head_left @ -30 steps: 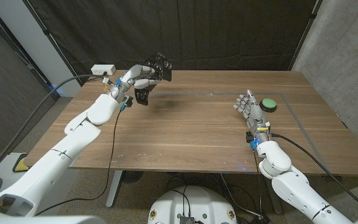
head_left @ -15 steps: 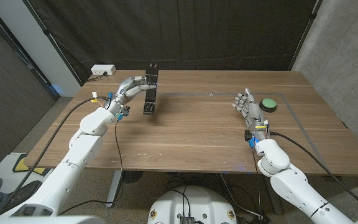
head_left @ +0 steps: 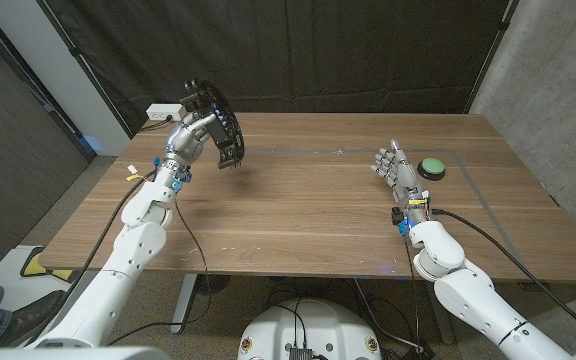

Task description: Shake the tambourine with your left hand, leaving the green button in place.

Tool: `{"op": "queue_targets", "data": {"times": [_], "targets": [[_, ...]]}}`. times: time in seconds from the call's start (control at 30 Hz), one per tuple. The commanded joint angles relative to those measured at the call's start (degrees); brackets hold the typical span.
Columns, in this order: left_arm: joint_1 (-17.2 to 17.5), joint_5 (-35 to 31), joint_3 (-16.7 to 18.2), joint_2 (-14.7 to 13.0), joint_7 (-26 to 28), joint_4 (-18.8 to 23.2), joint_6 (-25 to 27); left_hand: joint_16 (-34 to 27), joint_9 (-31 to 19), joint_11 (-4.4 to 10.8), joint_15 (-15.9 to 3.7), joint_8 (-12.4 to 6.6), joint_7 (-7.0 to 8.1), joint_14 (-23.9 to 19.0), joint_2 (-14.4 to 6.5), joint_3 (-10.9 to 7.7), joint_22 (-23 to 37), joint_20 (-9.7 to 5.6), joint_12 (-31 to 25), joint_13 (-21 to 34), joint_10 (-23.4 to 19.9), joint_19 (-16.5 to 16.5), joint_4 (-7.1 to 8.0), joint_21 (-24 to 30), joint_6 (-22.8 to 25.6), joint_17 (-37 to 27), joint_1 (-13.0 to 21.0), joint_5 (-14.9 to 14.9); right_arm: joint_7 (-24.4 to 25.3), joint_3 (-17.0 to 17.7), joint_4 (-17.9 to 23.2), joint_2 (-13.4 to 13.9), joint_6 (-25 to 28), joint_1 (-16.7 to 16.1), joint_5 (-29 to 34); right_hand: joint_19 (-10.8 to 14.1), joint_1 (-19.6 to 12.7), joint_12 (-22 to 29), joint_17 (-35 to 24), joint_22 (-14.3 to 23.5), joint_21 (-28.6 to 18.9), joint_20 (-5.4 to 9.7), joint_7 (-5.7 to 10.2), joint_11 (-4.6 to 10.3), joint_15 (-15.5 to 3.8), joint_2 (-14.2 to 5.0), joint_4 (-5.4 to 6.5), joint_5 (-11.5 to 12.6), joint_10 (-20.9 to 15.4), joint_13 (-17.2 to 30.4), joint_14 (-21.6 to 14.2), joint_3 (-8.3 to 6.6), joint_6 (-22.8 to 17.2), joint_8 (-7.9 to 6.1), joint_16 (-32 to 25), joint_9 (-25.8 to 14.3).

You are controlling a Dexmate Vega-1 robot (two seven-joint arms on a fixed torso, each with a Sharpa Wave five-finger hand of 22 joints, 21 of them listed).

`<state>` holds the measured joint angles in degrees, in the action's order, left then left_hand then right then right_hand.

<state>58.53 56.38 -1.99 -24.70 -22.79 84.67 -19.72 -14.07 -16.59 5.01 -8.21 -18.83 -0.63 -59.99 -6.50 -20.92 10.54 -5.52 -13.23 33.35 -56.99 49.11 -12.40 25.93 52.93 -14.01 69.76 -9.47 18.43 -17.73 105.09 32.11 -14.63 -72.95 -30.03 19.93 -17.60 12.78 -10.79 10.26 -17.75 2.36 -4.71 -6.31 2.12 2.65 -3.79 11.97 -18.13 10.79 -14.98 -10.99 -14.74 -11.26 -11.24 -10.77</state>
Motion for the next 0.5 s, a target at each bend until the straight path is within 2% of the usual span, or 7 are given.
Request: {"op": "queue_targets", "data": {"times": [0.03, 0.23, 0.3, 0.37, 0.4, 0.47, 0.5], "targets": [[0.8, -4.8, -1.6, -2.5, 8.9, 2.9, -9.0, 0.1, -0.3, 2.54, -3.01, -0.38, -0.28, -2.0, -1.6, -7.85, 0.1, -0.08, 0.3, 0.2, -2.4, 0.0, 7.49, 0.4, 0.7, -0.3, -1.7, -0.3, -0.3, 0.4, 0.1, 0.4, -0.3, -0.4, -0.4, 0.5, -0.1, 0.0, -0.1, 0.3, 0.2, 0.73, 0.02, 0.26, 0.20, -0.46, -0.10, 0.0, -0.4, 0.2, -0.6, 0.24, -0.4, -0.20, 0.0, -0.3], [1.8, -25.9, -2.8, -8.1, 23.1, 8.9, -10.3, 0.1, -0.4, 2.35, -2.77, -0.39, -0.46, -2.0, -1.7, -7.97, 0.1, 0.01, 0.4, 0.2, -2.3, -0.1, 7.45, 0.5, 0.7, -0.4, -1.8, -0.3, -0.5, 0.6, -0.2, 0.4, -0.8, -0.8, -0.7, 0.5, -0.1, 0.0, -0.1, 0.3, 0.3, 0.72, -0.01, 0.28, 0.17, -0.47, -0.13, 0.0, -0.5, 0.2, -0.6, 0.25, -0.4, -0.20, 0.0, -0.3], [2.4, -36.4, -2.7, -10.8, 29.3, 12.9, -7.6, 0.1, -0.4, 2.20, -2.72, -0.35, -0.58, -1.9, -1.7, -8.05, 0.1, 0.05, 0.4, 0.3, -2.3, -0.2, 7.40, 0.5, 0.5, -0.4, -1.8, -0.3, -0.5, 0.7, -0.3, 0.3, -1.1, -1.1, -0.9, 0.5, -0.1, 0.0, -0.1, 0.3, 0.3, 0.72, 0.00, 0.27, 0.19, -0.48, -0.13, 0.0, -0.4, 0.2, -0.6, 0.26, -0.5, -0.20, 0.0, -0.3], [2.6, -40.4, -2.8, -11.8, 31.9, 14.4, -6.3, 0.2, -0.5, 2.07, -2.73, -0.34, -0.62, -1.8, -1.7, -8.09, 0.1, 0.11, 0.4, 0.3, -2.3, -0.3, 7.38, 0.5, 0.5, -0.4, -1.8, -0.4, -0.5, 0.8, -0.4, 0.3, -1.3, -1.2, -0.9, 0.6, -0.1, 0.0, -0.1, 0.3, 0.3, 0.73, 0.01, 0.29, 0.26, -0.48, -0.14, 0.0, -0.4, 0.2, -0.6, 0.27, -0.5, -0.20, 0.0, -0.3], [3.2, -47.9, -2.7, -12.7, 36.5, 17.5, -3.3, 0.2, -0.4, 2.06, -2.53, -0.33, -0.66, -1.6, -1.7, -8.13, 0.1, 0.25, 0.5, 0.3, -2.2, -0.5, 7.37, 0.4, 0.5, -0.4, -1.8, -0.4, -0.6, 0.9, -0.5, 0.2, -1.6, -1.4, -1.0, 0.6, -0.1, 0.0, -0.1, 0.3, 0.4, 0.71, 0.02, 0.29, 0.23, -0.48, -0.14, 0.0, -0.4, 0.2, -0.6, 0.27, -0.5, -0.20, 0.0, -0.3], [3.5, -52.1, -2.8, -13.0, 39.4, 19.2, -1.3, 0.4, -0.4, 2.14, -2.30, -0.29, -0.65, -1.2, -1.8, -8.18, 0.1, 0.33, 0.6, 0.2, -2.2, -0.8, 7.35, 0.4, 0.5, -0.4, -1.8, -0.3, -0.6, 0.9, -0.6, 0.2, -1.7, -1.4, -1.1, 0.6, -0.1, 0.0, -0.1, 0.3, 0.4, 0.72, 0.00, 0.26, 0.23, -0.49, -0.15, 0.0, -0.5, 0.2, -0.6, 0.28, -0.5, -0.20, 0.0, -0.3], [3.8, -59.2, -3.1, -13.4, 43.3, 21.8, 1.7, 0.4, -0.4, 2.18, -2.27, -0.26, -0.61, -1.1, -1.8, -8.21, 0.1, 0.36, 0.6, 0.1, -2.1, -0.8, 7.35, 0.4, 0.4, -0.4, -1.8, -0.4, -0.7, 0.9, -0.7, 0.1, -2.0, -1.6, -1.1, 0.6, -0.1, 0.0, -0.1, 0.3, 0.4, 0.72, 0.01, 0.25, 0.23, -0.49, -0.15, 0.0, -0.6, 0.2, -0.6, 0.28, -0.5, -0.20, 0.0, -0.3]]}}
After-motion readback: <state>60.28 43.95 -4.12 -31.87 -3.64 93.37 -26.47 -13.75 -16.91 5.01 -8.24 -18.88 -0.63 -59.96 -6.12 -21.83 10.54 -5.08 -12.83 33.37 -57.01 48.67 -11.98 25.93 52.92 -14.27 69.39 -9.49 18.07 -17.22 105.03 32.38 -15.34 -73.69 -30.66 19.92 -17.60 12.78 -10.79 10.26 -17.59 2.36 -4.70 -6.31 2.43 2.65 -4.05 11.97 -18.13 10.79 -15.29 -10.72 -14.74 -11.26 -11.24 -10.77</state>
